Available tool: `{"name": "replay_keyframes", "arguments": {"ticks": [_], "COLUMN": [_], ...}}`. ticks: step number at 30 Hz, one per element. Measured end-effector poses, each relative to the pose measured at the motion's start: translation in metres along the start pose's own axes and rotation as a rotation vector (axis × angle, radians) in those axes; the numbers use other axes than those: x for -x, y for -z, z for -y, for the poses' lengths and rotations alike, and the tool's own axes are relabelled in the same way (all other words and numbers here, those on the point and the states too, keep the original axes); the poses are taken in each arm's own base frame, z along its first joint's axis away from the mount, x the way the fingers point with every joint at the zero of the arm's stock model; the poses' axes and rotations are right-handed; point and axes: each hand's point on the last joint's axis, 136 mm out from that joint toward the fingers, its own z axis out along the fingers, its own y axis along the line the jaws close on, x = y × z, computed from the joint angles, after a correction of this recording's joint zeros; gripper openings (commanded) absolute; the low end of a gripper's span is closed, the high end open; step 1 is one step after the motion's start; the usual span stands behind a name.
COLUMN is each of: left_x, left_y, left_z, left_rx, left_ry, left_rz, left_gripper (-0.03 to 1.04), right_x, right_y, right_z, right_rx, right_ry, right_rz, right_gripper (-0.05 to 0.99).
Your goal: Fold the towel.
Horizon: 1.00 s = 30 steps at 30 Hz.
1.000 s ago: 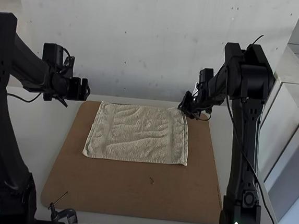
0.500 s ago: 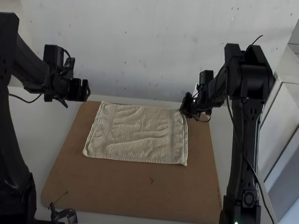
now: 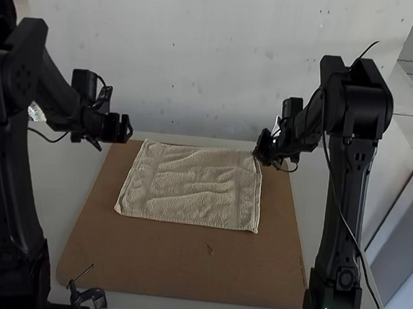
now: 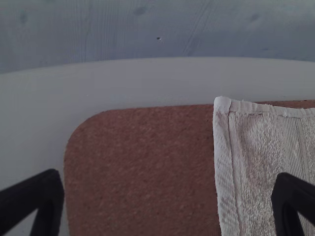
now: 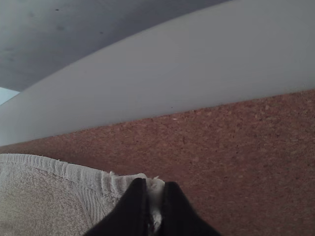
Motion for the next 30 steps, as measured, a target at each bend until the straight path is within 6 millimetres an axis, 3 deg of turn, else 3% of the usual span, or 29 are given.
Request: {"name": "replay_keyframes", "arguments": {"ticks": [9,15,18,22,26,30], "left_x": [0.01,-0.014,-0.021,-0.013,-0.004,-0.011], "left_y": [-0.042,-0.067,-0.074,-0.077,-0.085,-0.087], "left_z": [0.031,0.038,0.039,0.042,0.048,0.061], "left_rx": [-0.145,-0.198,-0.212,-0.239,-0.273,-0.305], "left_ry": [-0.006,0.025,0.025,0.027,0.025,0.029], "left_rz": [-0.072,-0.202,-0.226,-0.233,-0.231,-0.276], "left_gripper": [0.95,0.95,0.95,0.95,0.93,0.91], "right_x": [0.001,-0.005,-0.003,0.0,-0.004,-0.009], "right_y": [0.0,0.0,0.004,0.006,0.006,0.006], "right_z": [-0.01,-0.026,-0.033,-0.04,-0.039,-0.037], "right_rx": [0.013,0.032,0.042,0.051,0.049,0.045], "right_ry": [0.019,0.044,0.055,0.066,0.065,0.062], "right_rz": [0.005,-0.006,0.002,0.009,0.002,-0.006], "right_gripper": [0.02,0.02,0.02,0.02,0.02,0.02]}}
